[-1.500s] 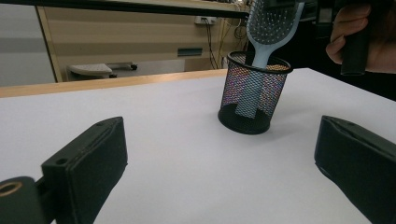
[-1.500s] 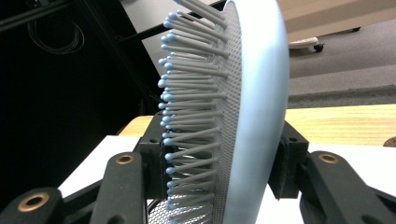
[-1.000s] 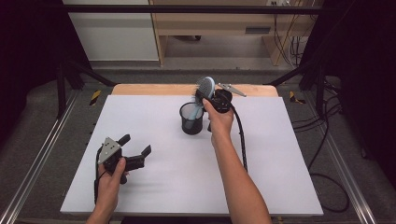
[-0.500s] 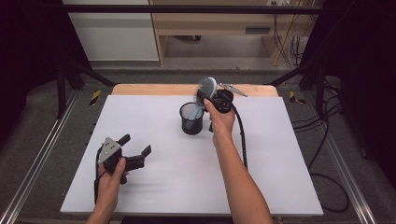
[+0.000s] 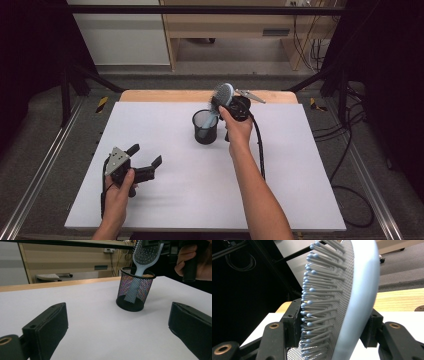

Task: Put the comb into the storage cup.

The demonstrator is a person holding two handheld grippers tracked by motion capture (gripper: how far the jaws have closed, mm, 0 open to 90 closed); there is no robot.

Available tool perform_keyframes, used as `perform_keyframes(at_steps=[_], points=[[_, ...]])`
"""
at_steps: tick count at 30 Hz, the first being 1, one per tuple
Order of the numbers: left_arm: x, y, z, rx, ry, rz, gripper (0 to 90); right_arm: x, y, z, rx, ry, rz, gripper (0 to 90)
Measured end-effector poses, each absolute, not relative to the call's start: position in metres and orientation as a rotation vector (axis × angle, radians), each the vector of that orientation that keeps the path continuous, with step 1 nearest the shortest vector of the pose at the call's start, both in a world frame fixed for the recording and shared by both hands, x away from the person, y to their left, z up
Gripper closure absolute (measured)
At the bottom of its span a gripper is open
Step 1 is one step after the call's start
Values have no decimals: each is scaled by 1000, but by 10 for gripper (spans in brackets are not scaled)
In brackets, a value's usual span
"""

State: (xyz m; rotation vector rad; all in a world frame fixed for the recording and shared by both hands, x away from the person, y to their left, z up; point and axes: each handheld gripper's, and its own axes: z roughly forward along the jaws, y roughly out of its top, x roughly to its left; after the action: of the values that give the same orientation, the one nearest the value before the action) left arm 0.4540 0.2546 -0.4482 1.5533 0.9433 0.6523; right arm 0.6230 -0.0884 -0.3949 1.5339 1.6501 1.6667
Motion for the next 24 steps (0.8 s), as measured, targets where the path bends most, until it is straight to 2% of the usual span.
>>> perform_keyframes(at_steps=[8, 24], points=[[454, 255, -448, 1553, 943, 652, 26, 623, -89, -394, 1526, 1658, 1654, 404], [454, 254, -448, 1556, 943, 654, 26, 624, -92, -395, 1552, 1719, 1582, 114]])
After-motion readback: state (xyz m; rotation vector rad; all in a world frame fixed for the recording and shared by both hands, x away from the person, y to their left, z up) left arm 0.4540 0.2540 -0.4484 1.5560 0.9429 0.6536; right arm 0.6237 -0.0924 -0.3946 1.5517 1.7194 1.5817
